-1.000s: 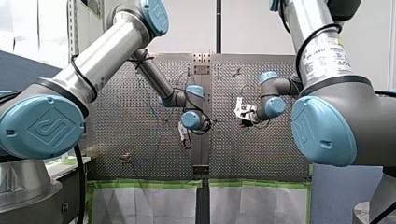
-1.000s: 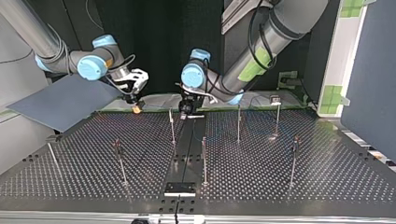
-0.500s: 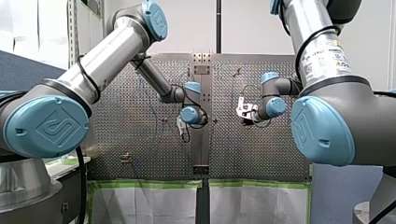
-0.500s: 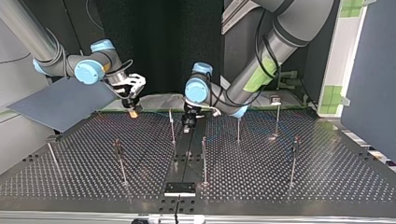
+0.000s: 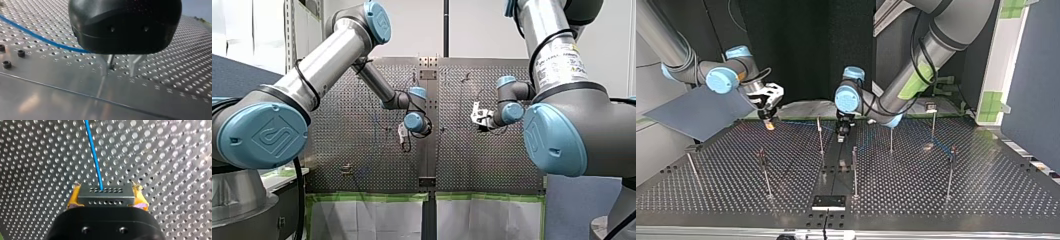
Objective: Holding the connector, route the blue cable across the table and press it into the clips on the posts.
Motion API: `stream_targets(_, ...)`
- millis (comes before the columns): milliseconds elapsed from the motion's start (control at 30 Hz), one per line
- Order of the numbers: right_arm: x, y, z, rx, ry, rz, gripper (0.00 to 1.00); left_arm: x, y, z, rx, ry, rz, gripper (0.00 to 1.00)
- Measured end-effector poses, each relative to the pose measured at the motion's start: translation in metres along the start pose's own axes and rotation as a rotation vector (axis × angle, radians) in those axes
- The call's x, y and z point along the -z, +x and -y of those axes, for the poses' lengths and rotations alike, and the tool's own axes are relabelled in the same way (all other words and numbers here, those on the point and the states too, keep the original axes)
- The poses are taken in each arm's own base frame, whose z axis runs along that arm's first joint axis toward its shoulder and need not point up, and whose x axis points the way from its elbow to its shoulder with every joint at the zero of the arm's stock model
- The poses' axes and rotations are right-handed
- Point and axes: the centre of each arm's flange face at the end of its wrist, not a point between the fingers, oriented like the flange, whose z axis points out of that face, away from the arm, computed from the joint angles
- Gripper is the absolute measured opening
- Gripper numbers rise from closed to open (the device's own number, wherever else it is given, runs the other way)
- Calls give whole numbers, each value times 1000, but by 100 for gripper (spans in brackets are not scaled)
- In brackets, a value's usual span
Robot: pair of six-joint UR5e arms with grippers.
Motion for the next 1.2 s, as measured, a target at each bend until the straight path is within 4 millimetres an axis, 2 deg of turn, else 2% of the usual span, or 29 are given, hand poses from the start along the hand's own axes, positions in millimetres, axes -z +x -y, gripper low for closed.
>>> stream_targets(200,2,1,-8,-9,-17,16,0,9,3,-4,-61,-67,-48,100)
stream_targets(400,4,4,-18,-15,-33,17,0,25,-9,4,-96,-99,-78,100)
stream_targets(533,5,7,-25,-17,-45,12,0,41,-24,20,-109,-86,-90,100)
stream_targets(667,6,9,-30,-19,-53,9,0,58,-28,41,-114,-59,-105,100)
stream_targets(1200,7,12,-35,-21,-55,3,0,115,-10,114,-139,-27,-124,100)
